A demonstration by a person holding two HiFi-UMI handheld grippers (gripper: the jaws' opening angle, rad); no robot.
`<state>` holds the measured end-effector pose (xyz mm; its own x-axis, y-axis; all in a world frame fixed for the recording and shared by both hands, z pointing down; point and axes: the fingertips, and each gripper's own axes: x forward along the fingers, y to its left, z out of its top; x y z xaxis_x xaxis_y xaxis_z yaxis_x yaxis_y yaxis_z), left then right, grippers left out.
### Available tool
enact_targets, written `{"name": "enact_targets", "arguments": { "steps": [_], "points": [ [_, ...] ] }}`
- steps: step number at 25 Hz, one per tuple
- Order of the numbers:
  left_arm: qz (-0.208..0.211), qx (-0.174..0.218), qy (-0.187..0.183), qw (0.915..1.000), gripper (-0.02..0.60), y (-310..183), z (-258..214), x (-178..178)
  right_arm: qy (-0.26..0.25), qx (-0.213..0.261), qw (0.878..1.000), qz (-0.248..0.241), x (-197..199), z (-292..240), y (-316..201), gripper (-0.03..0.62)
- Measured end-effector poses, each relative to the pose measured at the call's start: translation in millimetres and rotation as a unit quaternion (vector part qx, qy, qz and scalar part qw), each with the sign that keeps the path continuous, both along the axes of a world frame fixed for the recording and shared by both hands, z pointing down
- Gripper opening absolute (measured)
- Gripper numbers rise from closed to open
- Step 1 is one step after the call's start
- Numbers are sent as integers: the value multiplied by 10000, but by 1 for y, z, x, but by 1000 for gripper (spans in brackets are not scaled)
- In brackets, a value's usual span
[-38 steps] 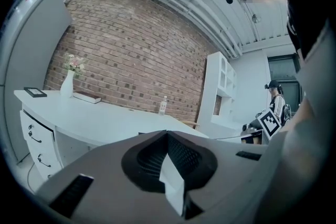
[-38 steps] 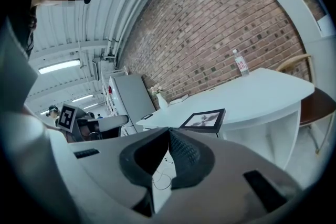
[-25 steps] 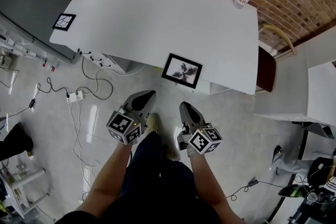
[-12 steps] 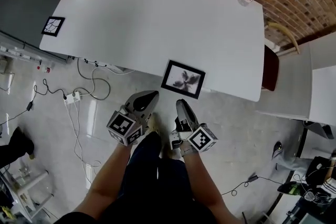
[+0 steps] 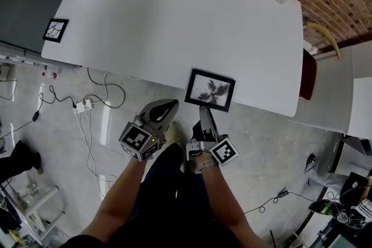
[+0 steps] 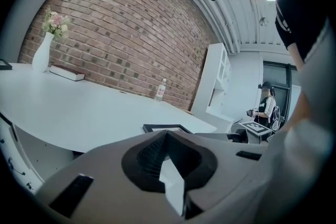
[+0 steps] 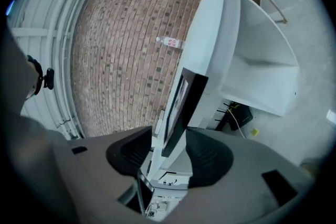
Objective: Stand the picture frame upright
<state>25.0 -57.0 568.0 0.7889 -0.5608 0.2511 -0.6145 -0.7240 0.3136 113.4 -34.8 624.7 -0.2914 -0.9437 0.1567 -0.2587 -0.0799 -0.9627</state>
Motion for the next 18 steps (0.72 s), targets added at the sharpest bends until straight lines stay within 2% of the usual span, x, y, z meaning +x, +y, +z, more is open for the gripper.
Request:
{"name": "enact_targets", "arguments": {
  "steps": [10, 15, 17, 18],
  "points": [
    [37, -116, -8, 9999, 6, -7, 10, -3, -612, -79, 9968, 501, 7, 13, -21, 202],
    [29, -221, -6, 9998, 6, -6, 18, -8, -739, 12, 9952, 639, 9, 15, -25, 139],
    [23, -216, -3, 9998, 6, -6, 20, -9, -715, 93, 9954, 637, 9, 13, -25, 86],
    [20, -222, 2, 9998, 6, -6, 21, -9, -700, 121, 9953, 661, 9, 12, -25, 87]
  ]
}}
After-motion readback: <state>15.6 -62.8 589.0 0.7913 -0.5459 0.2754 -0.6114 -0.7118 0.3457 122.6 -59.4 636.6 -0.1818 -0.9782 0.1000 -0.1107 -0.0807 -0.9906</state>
